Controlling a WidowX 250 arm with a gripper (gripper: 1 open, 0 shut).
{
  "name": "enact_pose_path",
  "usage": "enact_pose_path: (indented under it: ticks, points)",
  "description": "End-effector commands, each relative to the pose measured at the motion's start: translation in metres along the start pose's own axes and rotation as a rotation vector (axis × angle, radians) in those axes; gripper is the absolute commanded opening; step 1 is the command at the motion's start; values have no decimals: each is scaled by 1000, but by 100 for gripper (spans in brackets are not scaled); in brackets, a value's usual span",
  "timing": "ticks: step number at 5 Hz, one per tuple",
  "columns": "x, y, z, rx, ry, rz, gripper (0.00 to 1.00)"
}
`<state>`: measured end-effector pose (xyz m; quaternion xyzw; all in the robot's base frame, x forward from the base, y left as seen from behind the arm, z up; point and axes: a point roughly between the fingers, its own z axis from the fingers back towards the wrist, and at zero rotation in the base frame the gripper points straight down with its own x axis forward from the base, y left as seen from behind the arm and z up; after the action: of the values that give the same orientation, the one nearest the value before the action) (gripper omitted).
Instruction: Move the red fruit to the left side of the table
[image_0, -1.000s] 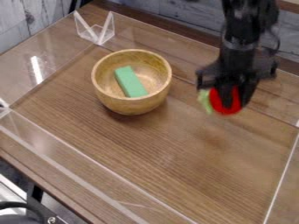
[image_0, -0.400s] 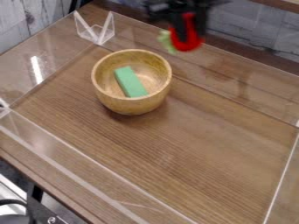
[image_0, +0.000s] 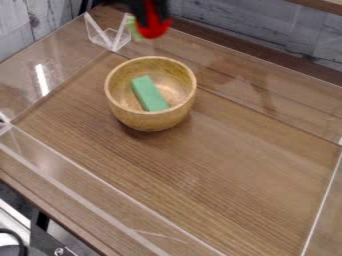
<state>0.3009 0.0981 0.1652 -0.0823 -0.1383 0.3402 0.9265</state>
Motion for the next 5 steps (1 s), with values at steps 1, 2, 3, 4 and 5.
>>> enact_pose_path:
  ticks: [1, 2, 3, 4, 5]
  points:
    - [29, 26, 15, -6, -76, -54, 0]
    - [41, 55, 8, 14, -73, -98, 0]
    - [57, 71, 7, 30, -74, -136, 0]
    - [71, 86, 1, 53, -68, -151, 0]
    - [67, 97, -21, 78, -60, -157, 0]
